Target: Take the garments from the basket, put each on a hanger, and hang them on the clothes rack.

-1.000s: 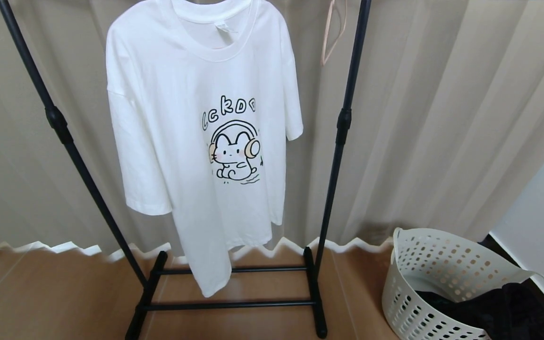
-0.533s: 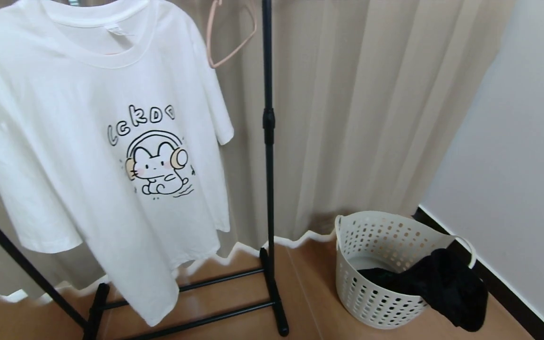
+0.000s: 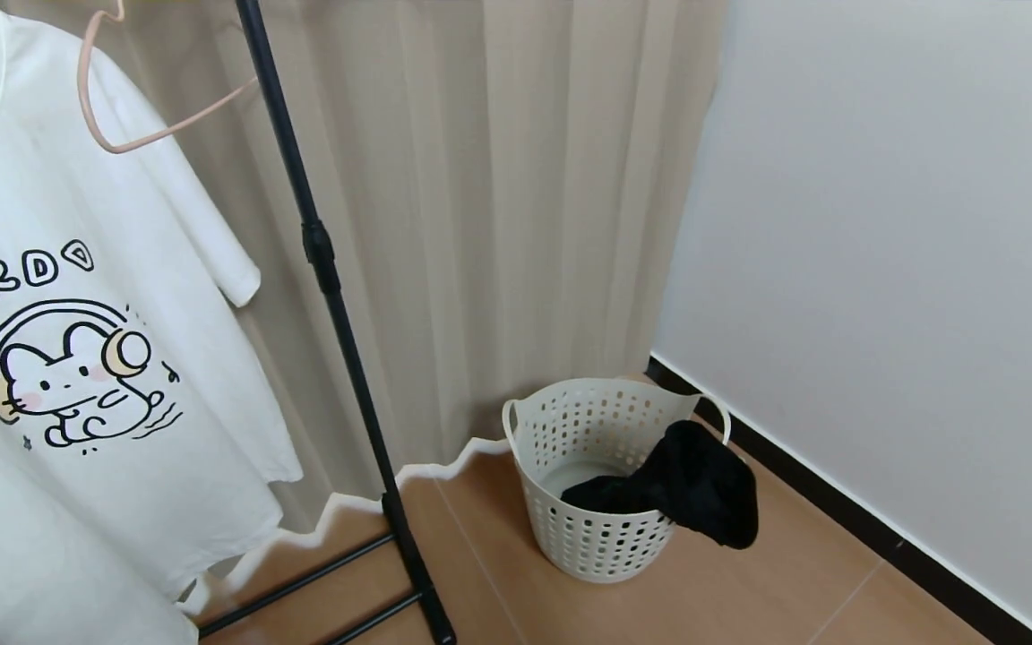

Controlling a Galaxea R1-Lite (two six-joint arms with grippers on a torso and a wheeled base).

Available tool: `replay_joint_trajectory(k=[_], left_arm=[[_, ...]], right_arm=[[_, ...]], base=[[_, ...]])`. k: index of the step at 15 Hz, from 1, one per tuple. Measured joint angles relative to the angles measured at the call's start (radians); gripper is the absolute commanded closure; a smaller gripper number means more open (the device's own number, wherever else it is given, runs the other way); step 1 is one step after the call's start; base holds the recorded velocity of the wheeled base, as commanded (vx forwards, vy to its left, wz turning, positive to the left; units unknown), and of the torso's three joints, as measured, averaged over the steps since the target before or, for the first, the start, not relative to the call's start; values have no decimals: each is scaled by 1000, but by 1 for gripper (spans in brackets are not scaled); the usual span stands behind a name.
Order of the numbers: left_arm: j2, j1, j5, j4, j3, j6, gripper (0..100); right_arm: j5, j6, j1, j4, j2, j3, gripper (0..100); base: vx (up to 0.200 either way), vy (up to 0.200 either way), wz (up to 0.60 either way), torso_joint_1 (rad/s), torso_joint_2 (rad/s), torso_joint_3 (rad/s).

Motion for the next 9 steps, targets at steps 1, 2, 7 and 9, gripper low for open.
replay_joint_trajectory(k=[1,2,7,9], left_arm=[[0,-1,0,0,0,0,0],[0,-1,1,0,0,0,0],[0,0,0,0,0,0,0],[0,0,0,0,0,0,0]], right_arm=[[0,0,0,0,0,0,0],[1,0,-1,0,0,0,0],[0,0,0,0,0,0,0],[1,0,0,0,0,0,0]], base=[[0,-200,0,2,2,2],[0,-200,0,2,12,2],[0,-200,0,3,2,3],[0,-200,0,2,2,2]])
